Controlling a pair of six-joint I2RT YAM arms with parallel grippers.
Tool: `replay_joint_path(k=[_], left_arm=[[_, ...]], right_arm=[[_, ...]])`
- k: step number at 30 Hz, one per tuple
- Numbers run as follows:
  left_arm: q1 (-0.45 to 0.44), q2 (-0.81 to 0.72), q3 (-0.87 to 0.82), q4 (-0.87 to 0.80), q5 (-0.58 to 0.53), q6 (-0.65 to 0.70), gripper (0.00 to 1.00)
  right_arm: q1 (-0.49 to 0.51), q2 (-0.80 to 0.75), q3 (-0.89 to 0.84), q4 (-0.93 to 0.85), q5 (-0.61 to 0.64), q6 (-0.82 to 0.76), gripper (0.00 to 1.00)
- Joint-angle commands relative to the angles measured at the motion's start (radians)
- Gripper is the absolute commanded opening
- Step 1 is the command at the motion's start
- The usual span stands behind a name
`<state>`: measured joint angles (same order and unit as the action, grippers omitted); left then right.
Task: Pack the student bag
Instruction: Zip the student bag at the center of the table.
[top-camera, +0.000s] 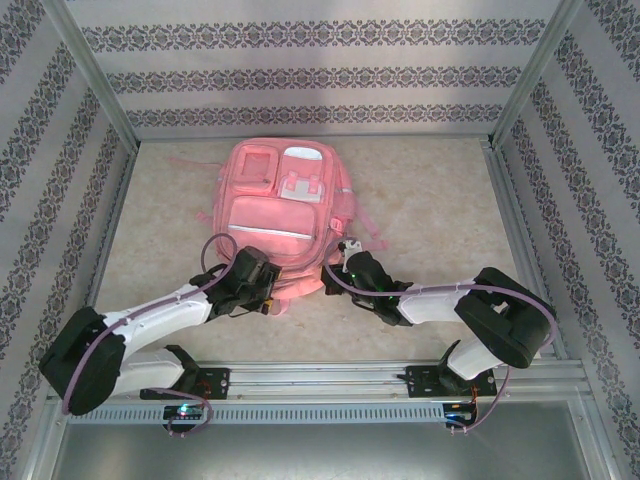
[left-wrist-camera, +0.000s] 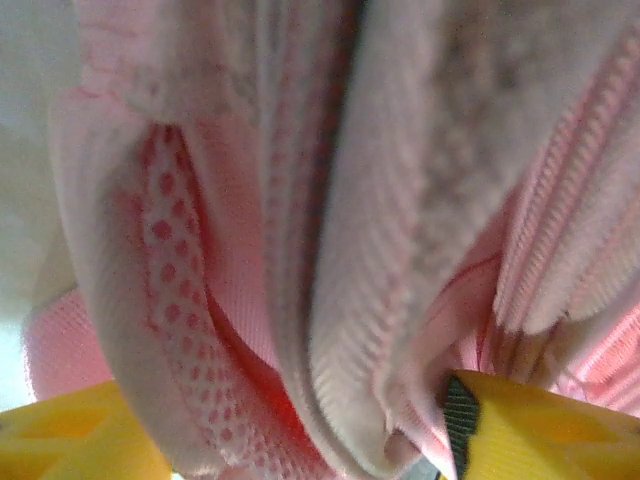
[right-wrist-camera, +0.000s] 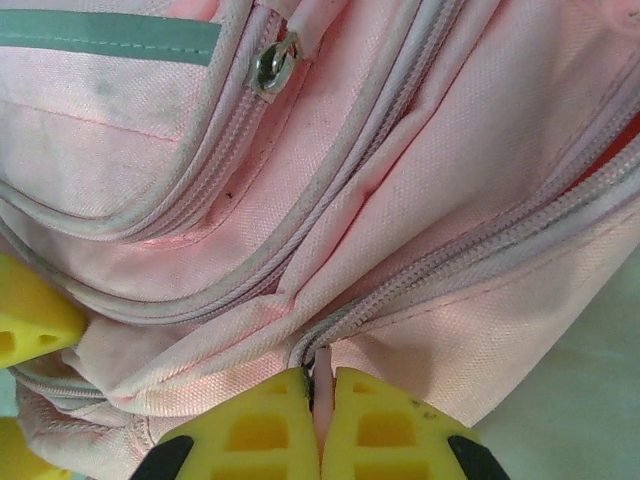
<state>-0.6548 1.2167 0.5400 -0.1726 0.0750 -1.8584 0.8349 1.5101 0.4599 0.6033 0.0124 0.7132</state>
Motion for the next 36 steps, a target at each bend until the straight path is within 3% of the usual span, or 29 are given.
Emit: replay_joint_path(k=[1,7,10,25,36], left_arm=[[0.045,0.024,-0.023,0.108,-0.036,0.045,0.57],[0.101,-0.058,-0.041,0.022,-0.031,0.089,0.14],[0.131,-0.138,-0.069,-0.029,-0.015,0.109,0.00],[0.258,-0.365,-0.116,-0.248,0.112,0.234,0.00],[0.272,-0.378,-0.109,-0.284,0.147,0.274,0.00]], right_arm=[[0.018,-0.004,0.011,0.048,-0.003,0.013,0.00],[0.016,-0.010,-0.008,0.017,0.022,-0.047,0.00],[0.005,-0.006,-0.011,-0.003,0.025,-0.100,0.00],[-0.157,0.028,0.016,-0.018,-0.077,-0.206,0.00],[-0.317,0.060,0.055,-0.032,-0.107,-0.226,0.00]])
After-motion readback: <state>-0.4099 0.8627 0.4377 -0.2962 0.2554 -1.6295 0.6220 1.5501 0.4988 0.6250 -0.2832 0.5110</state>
